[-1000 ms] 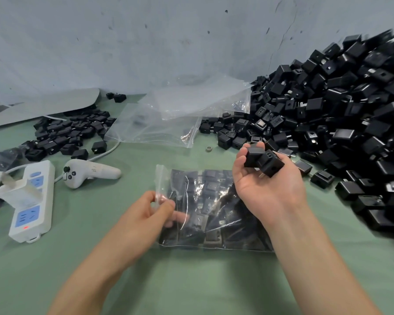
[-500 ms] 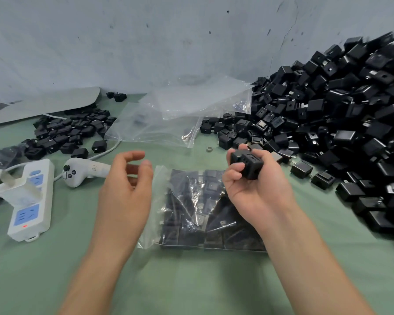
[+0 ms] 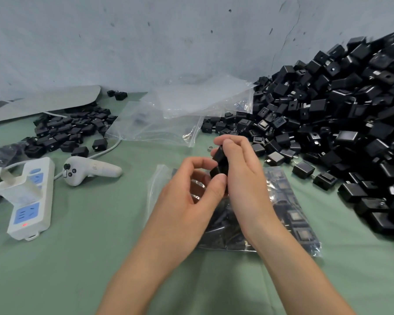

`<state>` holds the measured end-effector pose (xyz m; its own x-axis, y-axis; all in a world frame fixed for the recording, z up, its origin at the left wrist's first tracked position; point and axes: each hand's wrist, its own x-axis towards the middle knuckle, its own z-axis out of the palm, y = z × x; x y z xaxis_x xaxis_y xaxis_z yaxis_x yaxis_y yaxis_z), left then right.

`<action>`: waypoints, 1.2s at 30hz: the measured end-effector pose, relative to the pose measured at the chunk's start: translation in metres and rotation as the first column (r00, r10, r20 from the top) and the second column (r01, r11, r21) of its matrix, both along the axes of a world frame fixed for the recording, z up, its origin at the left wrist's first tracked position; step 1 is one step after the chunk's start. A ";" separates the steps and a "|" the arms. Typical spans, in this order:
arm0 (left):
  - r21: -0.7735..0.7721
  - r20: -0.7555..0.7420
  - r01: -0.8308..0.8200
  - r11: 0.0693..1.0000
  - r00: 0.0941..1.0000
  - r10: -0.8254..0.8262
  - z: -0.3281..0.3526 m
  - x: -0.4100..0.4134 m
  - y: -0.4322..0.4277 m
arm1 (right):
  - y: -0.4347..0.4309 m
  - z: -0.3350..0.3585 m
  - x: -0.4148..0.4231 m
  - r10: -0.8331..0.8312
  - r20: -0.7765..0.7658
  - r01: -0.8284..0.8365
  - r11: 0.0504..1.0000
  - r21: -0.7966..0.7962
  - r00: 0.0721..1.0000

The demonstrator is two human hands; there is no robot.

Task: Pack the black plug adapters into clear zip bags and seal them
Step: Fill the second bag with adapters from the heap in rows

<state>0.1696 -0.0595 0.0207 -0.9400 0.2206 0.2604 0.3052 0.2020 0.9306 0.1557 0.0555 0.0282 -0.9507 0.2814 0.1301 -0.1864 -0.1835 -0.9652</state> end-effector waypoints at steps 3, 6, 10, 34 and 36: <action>0.043 0.064 0.035 0.998 0.997 -0.038 -0.003 0.003 0.004 | -0.002 0.001 -0.001 -0.035 -0.014 0.034 0.999 -0.033 0.999; -0.081 0.031 0.039 0.996 0.999 -0.036 -0.008 0.006 0.007 | -0.001 0.002 -0.003 -0.044 0.013 0.045 0.995 -0.093 0.999; -0.176 -0.046 0.011 0.984 0.999 -0.019 -0.009 0.006 0.008 | -0.001 0.003 -0.002 0.009 0.048 0.003 0.971 -0.238 0.999; 0.605 0.550 -0.589 0.536 0.796 0.253 0.000 -0.028 -0.092 | 0.026 0.003 -0.006 -0.058 0.158 0.104 0.948 -0.300 0.986; 0.514 0.559 -0.587 0.625 0.782 0.275 -0.004 -0.030 -0.093 | 0.026 0.002 -0.007 -0.062 0.156 0.106 0.951 -0.292 0.986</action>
<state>0.1396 -0.1524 0.0171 -0.9190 -0.3108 -0.2424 -0.0734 -0.4691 0.8801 0.1491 0.0814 0.0307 -0.9244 0.3658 -0.1081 -0.0771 -0.4567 -0.8863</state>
